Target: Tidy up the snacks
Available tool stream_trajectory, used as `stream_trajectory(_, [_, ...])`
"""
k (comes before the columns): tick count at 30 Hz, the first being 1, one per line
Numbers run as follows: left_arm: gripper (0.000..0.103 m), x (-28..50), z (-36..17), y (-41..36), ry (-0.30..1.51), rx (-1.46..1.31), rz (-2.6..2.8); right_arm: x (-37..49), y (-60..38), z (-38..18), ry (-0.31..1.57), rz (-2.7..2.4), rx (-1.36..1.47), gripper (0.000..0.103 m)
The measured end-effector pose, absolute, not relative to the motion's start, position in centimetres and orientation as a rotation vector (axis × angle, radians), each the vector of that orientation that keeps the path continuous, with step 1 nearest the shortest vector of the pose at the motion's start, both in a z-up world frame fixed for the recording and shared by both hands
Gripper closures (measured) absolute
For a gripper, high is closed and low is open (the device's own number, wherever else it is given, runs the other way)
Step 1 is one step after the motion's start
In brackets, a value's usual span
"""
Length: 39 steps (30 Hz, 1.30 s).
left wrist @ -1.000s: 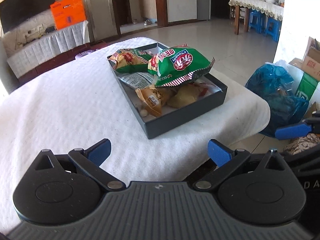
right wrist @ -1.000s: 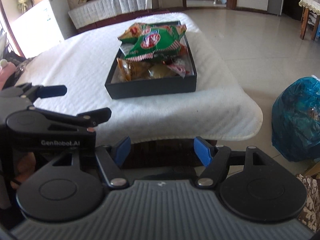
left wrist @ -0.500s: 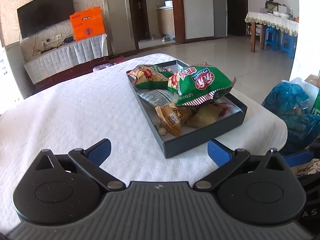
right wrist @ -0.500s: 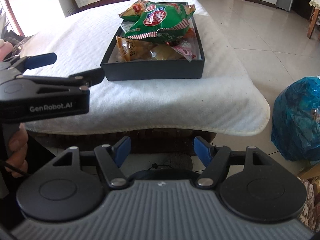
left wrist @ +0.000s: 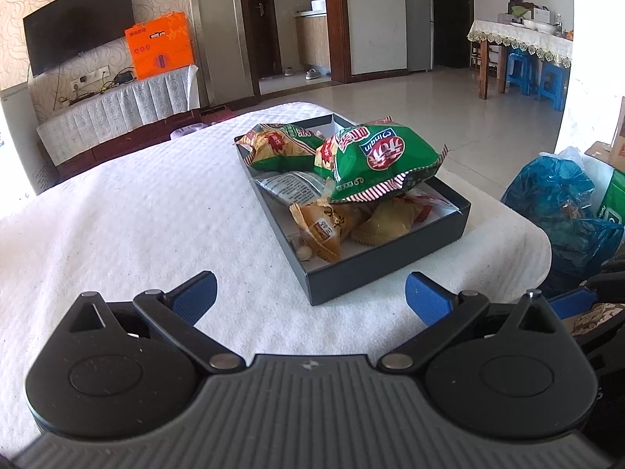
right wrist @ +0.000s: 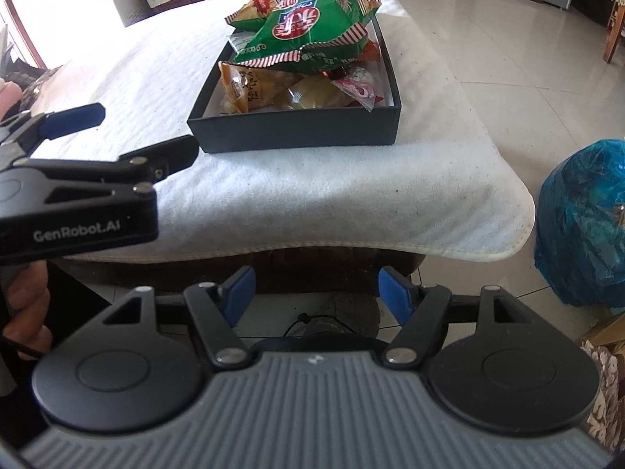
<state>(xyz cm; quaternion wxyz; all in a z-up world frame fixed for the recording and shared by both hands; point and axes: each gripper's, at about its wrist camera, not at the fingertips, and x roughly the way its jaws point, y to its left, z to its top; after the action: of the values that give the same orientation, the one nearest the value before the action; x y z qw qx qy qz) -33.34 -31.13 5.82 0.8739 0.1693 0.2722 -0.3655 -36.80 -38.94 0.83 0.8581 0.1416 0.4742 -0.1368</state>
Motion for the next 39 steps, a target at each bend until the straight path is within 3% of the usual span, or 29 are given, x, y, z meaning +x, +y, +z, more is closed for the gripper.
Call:
stream_trajectory(23, [0.000,-32.8,5.2,-30.7,0.555,0.379,-0.624,-36.6,-38.6,0.3,1.023,-0.292,0.292,0.031])
stream_trajectory(39, [0.000,-31.3,4.7,-30.6,0.645,0.314,-0.581,-36.8,-38.7,0.4,1.015,-0.288,0.304,0.031])
